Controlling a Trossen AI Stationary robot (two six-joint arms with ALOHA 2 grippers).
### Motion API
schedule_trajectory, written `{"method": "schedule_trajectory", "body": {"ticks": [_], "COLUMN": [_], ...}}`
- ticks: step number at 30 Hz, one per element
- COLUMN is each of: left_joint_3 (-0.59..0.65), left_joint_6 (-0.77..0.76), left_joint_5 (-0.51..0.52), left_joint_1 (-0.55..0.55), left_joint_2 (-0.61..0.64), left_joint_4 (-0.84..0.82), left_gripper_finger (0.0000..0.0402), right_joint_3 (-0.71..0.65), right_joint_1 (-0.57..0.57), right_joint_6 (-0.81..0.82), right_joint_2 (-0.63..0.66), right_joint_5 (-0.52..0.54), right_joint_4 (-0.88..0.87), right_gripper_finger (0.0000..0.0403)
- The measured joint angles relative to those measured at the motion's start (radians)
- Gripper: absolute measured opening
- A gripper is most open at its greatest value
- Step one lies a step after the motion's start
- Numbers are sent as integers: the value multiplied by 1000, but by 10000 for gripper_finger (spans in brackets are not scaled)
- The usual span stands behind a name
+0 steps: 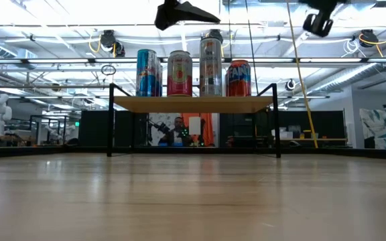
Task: Place canned beverage on shelf
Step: Put the red soda can aligned with the other red soda can on the shelf
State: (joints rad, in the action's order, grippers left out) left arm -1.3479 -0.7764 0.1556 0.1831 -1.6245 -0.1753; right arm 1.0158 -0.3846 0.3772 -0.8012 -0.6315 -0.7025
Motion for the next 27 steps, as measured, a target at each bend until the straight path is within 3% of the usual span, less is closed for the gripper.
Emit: {"method": "schedule_trajectory", "body": {"ticks": [4,9,16,27], "left_joint_3": [0,0,0,0], "left_joint_6": [-11,-56,-91,-110], "left_joint_5": [-1,11,108,249], "left_joint_1": [39,103,210,337], "left_joint_2": [0,0,0,0], "left_joint_4": [0,1,1,-23], "left_gripper_finger": [400,400,400,400], "right_joint_3": [34,118,218,230], "right_joint_1": [136,295,490,761], "right_joint_6": [54,66,66,173], "right_joint_2": [-11,-67,-176,-366], "right_joint_5": [20,131,237,291], "right_joint_4": [0,-63,-161,-157], "right_gripper_finger": [6,6,6,33]}}
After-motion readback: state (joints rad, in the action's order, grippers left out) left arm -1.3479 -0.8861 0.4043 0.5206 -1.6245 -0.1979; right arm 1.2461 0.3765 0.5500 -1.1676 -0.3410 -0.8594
